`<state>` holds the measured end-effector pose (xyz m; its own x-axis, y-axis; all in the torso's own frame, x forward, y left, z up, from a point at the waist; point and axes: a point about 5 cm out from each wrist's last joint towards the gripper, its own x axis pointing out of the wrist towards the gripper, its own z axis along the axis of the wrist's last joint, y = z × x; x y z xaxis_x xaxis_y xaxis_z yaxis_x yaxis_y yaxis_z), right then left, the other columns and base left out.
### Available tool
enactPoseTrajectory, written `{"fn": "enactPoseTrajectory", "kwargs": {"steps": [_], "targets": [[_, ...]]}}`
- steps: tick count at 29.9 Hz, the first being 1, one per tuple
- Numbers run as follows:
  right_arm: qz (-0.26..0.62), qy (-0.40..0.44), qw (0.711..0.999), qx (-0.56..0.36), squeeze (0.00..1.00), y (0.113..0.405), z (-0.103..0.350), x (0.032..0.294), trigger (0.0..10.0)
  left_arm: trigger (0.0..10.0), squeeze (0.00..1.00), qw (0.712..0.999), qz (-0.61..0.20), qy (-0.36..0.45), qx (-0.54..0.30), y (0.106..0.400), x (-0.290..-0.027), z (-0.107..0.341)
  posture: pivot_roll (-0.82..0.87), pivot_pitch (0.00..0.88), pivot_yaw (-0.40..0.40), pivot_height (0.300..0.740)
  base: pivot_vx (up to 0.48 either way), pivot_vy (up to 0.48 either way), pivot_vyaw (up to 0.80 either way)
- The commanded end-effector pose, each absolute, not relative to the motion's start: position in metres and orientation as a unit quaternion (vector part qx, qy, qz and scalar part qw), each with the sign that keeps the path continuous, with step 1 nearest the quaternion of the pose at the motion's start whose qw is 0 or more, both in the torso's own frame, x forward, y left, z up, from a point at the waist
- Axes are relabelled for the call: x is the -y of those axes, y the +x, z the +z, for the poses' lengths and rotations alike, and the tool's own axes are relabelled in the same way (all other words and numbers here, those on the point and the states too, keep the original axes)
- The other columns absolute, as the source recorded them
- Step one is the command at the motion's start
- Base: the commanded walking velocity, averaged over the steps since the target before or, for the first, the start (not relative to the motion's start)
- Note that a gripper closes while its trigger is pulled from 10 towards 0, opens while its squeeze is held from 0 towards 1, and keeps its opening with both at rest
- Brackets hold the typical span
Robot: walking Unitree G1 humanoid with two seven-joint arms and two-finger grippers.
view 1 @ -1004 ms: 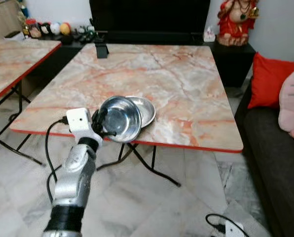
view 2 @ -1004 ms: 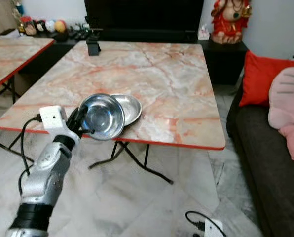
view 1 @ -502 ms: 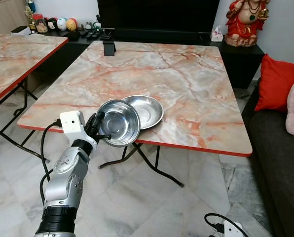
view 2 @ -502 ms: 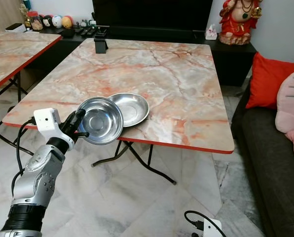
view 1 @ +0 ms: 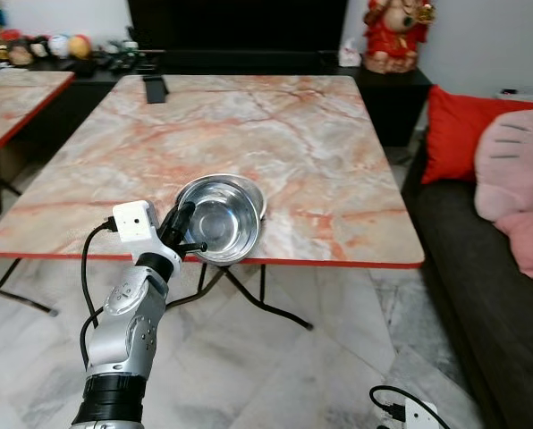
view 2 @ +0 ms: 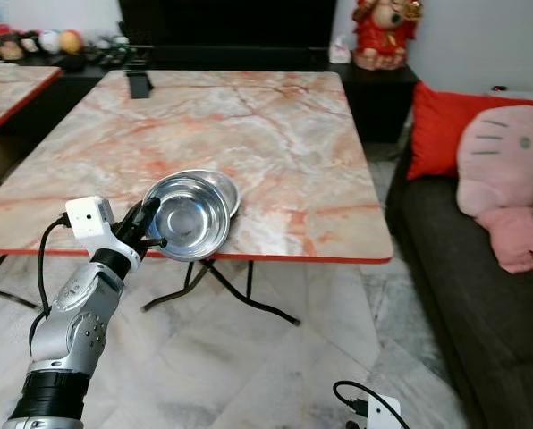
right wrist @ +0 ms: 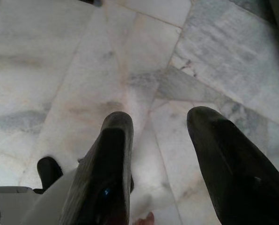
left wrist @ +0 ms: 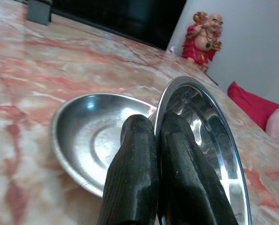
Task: Setting the table
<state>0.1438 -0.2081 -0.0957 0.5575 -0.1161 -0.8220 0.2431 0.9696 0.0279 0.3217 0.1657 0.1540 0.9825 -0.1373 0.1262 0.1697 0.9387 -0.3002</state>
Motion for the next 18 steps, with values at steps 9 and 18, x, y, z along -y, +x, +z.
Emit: {"fn": "enactPoseTrajectory", "kwargs": {"steps": [9,18], "targets": [[-0.103,0.073,0.883,-0.451,0.0,0.1481,-0.0943,0.2057,10.0,10.0,0.0,0.983,-0.067,-0.156,0.075,0.3221,-0.1687,0.1661,-0.01,0.0,-0.015,0.74,0.0,0.0,0.0],[-0.1,0.075,0.885,-0.449,0.0,0.1515,-0.0933,0.2041,10.0,10.0,0.0,0.983,-0.066,-0.152,0.081,0.3234,-0.1685,0.1708,-0.01,0.0,-0.016,0.74,0.082,0.0,-0.04]]}}
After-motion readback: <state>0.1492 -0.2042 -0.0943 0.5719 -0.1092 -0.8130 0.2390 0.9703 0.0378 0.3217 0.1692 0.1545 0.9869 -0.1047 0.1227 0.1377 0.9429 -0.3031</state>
